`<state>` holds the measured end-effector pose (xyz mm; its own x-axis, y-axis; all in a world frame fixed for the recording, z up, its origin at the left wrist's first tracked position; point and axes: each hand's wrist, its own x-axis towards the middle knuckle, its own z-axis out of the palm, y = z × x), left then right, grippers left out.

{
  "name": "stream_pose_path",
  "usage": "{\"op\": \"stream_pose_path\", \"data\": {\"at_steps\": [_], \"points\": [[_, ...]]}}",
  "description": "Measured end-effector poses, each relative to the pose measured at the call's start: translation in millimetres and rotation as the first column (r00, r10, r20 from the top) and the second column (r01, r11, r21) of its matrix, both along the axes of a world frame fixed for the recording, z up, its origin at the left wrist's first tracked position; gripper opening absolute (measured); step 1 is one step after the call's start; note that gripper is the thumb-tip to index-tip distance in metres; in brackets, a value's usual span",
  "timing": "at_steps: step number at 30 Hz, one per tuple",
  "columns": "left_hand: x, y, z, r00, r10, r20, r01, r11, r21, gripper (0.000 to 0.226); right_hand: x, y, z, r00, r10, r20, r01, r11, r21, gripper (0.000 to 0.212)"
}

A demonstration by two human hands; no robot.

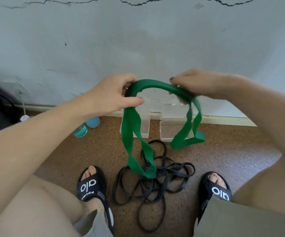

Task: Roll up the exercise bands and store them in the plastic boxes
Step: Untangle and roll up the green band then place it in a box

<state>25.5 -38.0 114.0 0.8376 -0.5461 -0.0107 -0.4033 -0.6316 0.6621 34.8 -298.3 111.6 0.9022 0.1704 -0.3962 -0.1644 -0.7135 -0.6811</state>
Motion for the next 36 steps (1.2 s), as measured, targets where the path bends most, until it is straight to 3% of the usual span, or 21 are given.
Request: {"op": "stream_pose_path", "data": {"at_steps": [2, 5, 7, 9, 11, 16, 24, 27, 29, 31, 34, 36], "points": [[-3.6, -2.1, 8.7, 0.999, -0.019, -0.027, 0.017, 0.998, -0.066, 0.023, -7.0, 8.0, -4.9, 0.988, 0.084, -0.126, -0.058, 0.978, 0.199, 0.064], [-6.4, -7.3, 12.9, 0.999, -0.03, -0.018, 0.028, 0.997, -0.071, 0.024, -14.7, 37.8, -8.5, 0.995, 0.096, -0.038, -0.066, 0.877, 0.477, 0.068], [-5.3, -8.0, 10.1, 1.0, -0.026, -0.009, 0.025, 0.998, -0.061, 0.026, -21.2, 56.7, -10.9, 0.991, 0.059, 0.117, -0.105, 0.891, 0.443, 0.056], [-4.5, -6.1, 5.5, 0.999, -0.04, 0.027, 0.04, 0.999, -0.001, 0.022, -23.0, 63.1, -12.6, 0.962, 0.041, 0.27, -0.118, 0.954, 0.276, 0.048], [-4.1, -4.6, -1.1, 0.998, -0.048, 0.049, 0.044, 0.997, 0.07, 0.023, -21.8, 60.9, -9.6, 0.947, -0.005, 0.32, -0.073, 0.97, 0.23, 0.046], [-0.2, -4.1, -10.7, 0.997, -0.041, 0.065, 0.037, 0.997, 0.062, 0.035, -17.7, 57.6, 5.4, 0.955, -0.15, 0.255, 0.002, 0.866, 0.5, 0.032], [3.4, 1.2, -28.6, 1.0, -0.017, 0.009, 0.015, 0.98, 0.2, 0.017, -7.8, 41.4, 13.5, 0.941, -0.279, 0.191, 0.12, 0.804, 0.582, 0.039], [-0.3, -6.0, -28.2, 0.998, 0.024, -0.062, -0.015, 0.991, 0.134, 0.009, -6.9, 30.9, 18.8, 0.958, -0.247, 0.148, 0.141, 0.852, 0.505, 0.033], [-1.2, -7.6, -25.7, 0.991, 0.065, -0.117, -0.053, 0.993, 0.102, 0.009, -5.2, 19.0, 16.5, 0.976, -0.138, 0.165, 0.093, 0.962, 0.259, 0.036], [0.2, -5.5, -21.5, 0.986, 0.1, -0.137, -0.089, 0.993, 0.083, 0.006, -5.9, 8.1, 11.4, 0.992, 0.015, 0.125, -0.019, 0.999, 0.026, 0.042], [2.8, -6.5, -9.9, 0.984, 0.119, -0.132, -0.112, 0.992, 0.062, 0.017, -11.6, 5.4, -2.1, 0.986, 0.15, -0.066, -0.146, 0.987, 0.063, 0.055], [1.5, -12.0, -4.6, 0.99, 0.087, -0.109, -0.08, 0.994, 0.068, 0.016, -18.4, 25.7, -9.5, 0.986, 0.149, -0.069, -0.136, 0.976, 0.171, 0.065]]}}
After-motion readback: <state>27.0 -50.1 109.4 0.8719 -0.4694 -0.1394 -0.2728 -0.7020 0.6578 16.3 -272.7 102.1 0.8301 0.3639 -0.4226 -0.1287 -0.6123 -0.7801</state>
